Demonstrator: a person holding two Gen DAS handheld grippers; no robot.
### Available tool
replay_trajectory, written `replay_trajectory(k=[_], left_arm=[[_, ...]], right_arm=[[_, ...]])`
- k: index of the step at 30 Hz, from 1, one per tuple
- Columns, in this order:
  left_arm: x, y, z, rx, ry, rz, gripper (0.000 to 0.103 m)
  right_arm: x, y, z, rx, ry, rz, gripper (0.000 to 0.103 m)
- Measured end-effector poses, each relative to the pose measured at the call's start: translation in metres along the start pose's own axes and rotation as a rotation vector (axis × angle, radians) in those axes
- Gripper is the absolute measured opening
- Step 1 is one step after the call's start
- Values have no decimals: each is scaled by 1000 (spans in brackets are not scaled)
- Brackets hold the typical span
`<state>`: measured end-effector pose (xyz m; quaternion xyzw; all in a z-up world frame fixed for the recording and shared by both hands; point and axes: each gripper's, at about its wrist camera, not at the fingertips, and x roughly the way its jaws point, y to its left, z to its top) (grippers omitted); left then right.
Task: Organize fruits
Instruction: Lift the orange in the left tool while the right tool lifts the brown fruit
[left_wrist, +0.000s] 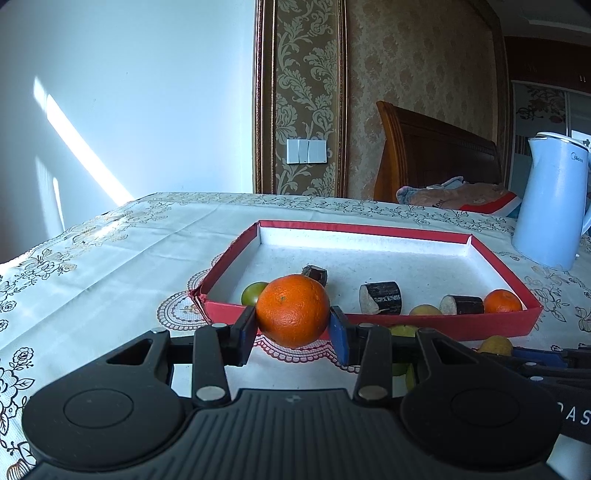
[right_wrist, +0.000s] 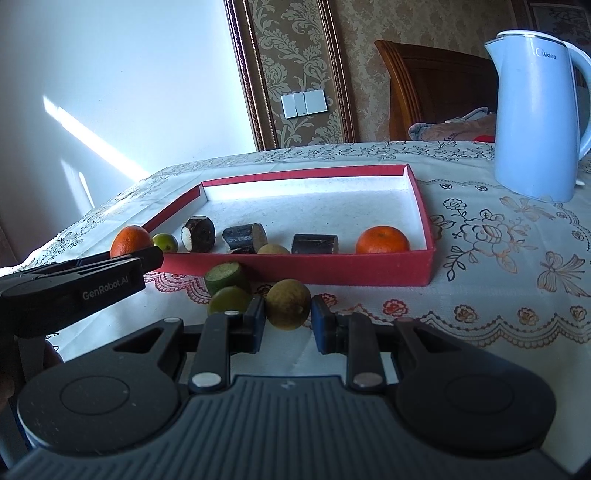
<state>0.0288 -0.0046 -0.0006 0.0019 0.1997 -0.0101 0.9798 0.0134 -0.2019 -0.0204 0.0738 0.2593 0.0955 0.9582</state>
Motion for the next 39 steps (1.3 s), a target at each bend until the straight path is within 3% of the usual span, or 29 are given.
replay_trajectory(k=[39], left_arm=[[-2,0,0,-1,-9,0,41]], right_arm=[[-5,3,-1,-18,-19,-10,26]])
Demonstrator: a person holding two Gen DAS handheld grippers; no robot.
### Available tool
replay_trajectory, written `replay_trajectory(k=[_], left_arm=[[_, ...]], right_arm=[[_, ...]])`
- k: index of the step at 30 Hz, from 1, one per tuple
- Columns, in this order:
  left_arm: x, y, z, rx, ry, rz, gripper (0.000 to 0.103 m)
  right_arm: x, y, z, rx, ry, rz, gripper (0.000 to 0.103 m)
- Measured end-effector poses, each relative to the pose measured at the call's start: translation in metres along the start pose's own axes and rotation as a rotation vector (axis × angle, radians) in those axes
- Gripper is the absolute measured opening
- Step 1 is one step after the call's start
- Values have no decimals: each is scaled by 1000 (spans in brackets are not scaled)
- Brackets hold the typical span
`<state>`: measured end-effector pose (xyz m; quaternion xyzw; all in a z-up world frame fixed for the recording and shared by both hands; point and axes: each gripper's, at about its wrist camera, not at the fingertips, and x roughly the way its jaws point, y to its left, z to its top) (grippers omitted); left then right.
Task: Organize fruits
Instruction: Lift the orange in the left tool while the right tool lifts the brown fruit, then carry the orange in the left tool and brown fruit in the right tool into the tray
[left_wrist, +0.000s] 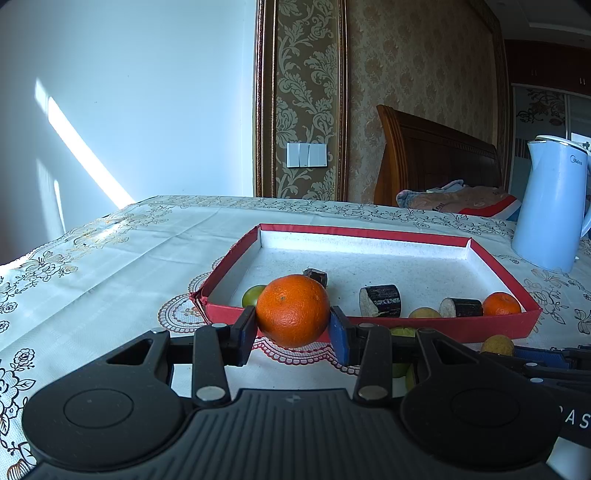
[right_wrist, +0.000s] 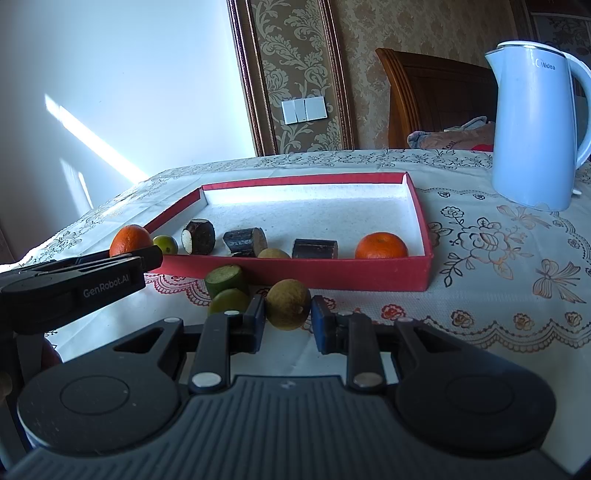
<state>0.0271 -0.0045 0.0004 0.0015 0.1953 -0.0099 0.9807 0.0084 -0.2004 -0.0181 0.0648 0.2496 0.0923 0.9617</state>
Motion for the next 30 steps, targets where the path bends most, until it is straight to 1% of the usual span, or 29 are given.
replay_trajectory(k=[15,20,25,30], left_arm=[[-3,-1,2,-2,-7,-4,41],[-3,-1,3,-8,-12,-9,41],[-2,3,2,-21,-10,-14,41],[-1,4,2,-27,-6,-18,41]], right_arm=[[-4,0,1,-3,-12,12,26],[-6,4,4,-25,-28,17,26],[-7,8,18,-50,-43,25,26],[-2,13,39,-97,-74,16,26]])
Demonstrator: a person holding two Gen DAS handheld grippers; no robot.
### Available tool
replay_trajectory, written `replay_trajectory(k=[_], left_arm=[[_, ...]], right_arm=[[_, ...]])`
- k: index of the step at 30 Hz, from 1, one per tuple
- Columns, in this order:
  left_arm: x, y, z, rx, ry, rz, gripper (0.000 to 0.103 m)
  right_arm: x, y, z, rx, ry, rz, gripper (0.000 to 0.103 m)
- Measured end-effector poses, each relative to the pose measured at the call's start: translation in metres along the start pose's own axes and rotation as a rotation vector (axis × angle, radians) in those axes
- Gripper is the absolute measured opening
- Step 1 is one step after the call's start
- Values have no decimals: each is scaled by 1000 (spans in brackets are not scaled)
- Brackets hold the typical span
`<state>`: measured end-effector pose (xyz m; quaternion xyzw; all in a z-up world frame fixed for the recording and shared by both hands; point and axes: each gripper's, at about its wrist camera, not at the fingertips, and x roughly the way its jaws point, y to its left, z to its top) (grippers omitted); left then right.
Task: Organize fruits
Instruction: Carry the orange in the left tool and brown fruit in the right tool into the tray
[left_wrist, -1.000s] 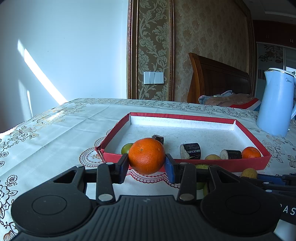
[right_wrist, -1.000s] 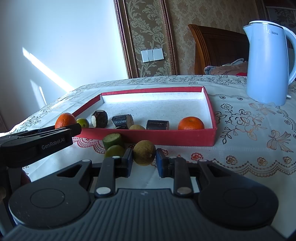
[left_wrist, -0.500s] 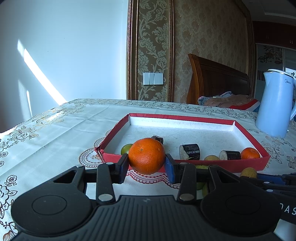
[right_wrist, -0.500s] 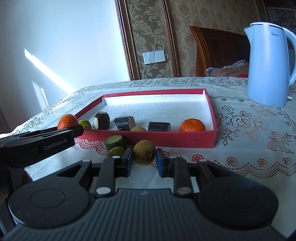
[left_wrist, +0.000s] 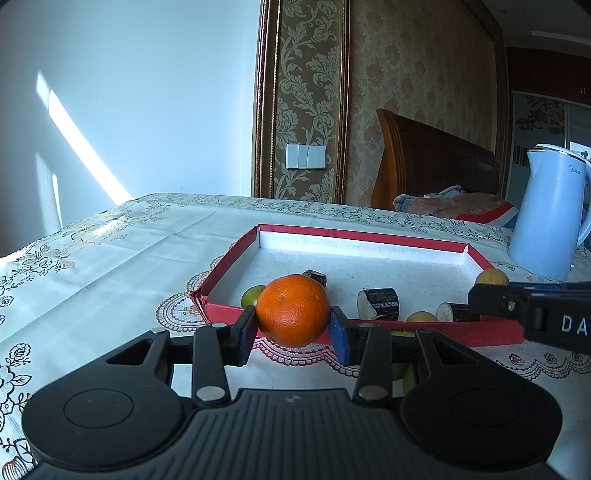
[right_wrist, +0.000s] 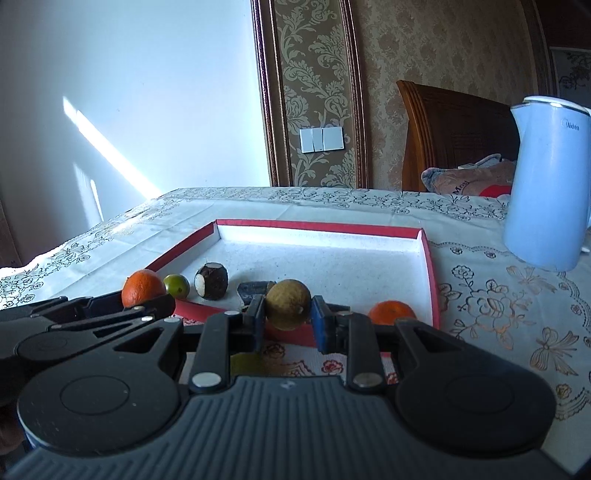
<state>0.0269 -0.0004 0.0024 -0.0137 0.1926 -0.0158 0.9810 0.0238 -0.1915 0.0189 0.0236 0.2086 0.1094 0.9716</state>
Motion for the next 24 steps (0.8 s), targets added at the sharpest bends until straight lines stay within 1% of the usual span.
replay_trajectory(k=[4,6,10,15,19,24], left_arm=[[0,0,0,-3,3,-3,41],[1,1,0,-8,4,-4,41],[2,2,0,-16,13,-6,41],[4,4,-1,-21,23,-6,41],[5,3,-1,-20,29,-3,41],[6,2,-1,-15,31,1,41]], right_arm=[[21,6,16,-50,12,-4,26],[34,9,19,-79,20,-23,26],[62,6,22,-68,77,-21,25],[85,1,19,-59,116,-41,26],[94,1,13,-62,132,-46,26],[91,-1,12,-50,127,-34,27]])
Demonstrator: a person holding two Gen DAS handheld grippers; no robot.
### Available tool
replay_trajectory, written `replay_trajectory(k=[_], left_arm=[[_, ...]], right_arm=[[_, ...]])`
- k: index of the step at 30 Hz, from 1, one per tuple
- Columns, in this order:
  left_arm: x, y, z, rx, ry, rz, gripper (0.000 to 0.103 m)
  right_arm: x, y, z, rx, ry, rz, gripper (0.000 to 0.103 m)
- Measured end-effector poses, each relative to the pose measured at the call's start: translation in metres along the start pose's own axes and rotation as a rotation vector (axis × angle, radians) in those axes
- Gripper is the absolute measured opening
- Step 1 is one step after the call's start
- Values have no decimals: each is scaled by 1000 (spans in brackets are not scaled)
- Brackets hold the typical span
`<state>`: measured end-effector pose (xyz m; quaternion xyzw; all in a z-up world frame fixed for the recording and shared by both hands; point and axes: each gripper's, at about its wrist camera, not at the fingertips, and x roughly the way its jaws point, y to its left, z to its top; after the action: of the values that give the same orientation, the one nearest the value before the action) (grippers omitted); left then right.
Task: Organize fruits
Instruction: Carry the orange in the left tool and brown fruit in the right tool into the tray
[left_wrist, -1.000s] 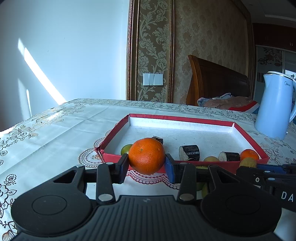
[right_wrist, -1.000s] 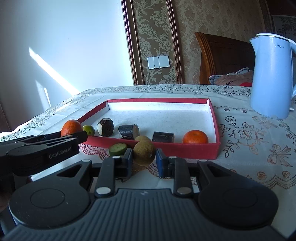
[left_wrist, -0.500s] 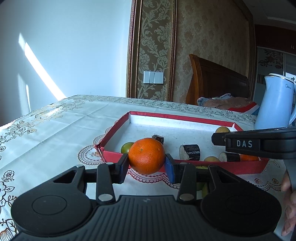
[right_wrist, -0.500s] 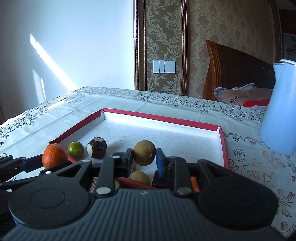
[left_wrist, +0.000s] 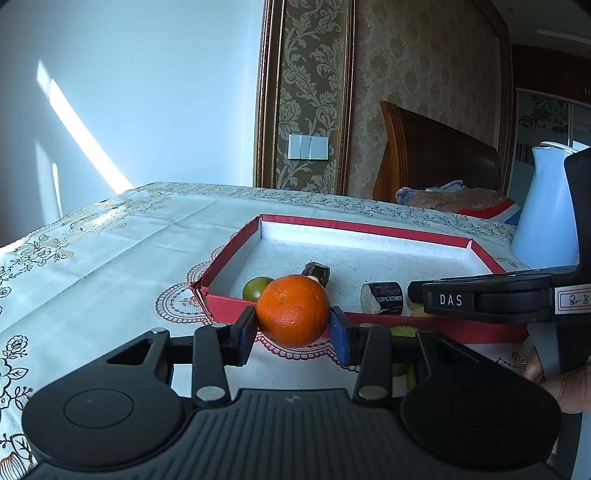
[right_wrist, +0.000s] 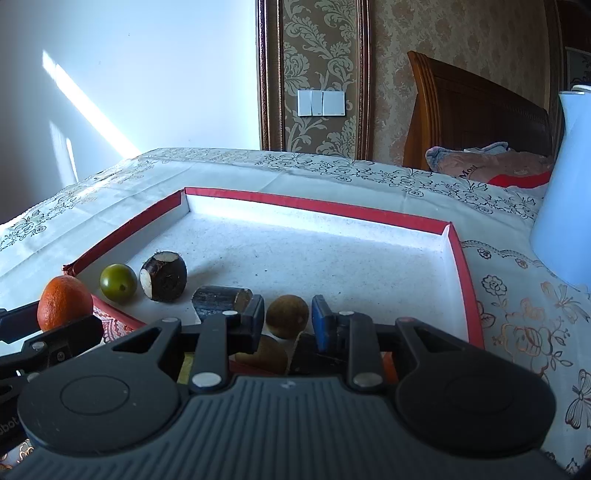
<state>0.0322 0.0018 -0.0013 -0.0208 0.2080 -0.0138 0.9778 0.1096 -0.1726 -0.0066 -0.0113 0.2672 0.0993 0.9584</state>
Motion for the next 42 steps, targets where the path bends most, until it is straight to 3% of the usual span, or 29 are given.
replay_trajectory(k=[5,8,12,18,25,32,42], left_arm=[[0,-1,0,8,0,-7,41],[0,-3,2,17,-2,-19,41],[5,-6,13,8,-22,-25,41],[31,-21,31,27,-21,-17,41],[60,-34,30,69,14,-7,42],[63,-42,24,112,-2,8,46],[51,-33,23,91,-2,2,48]], right_arm=[[-18,-9,-2,36,-34,16,30],[-36,-18,-6,59,-70,18,38],[-48,-27,-8,97,-102,26,38],[-40,-19,-4,62,-98,25,38],[-32,-25,-2,75,-101,8,38],[-28,-25,-5,83,-93,2,38],[-40,-27,-9,102,-93,15,38]])
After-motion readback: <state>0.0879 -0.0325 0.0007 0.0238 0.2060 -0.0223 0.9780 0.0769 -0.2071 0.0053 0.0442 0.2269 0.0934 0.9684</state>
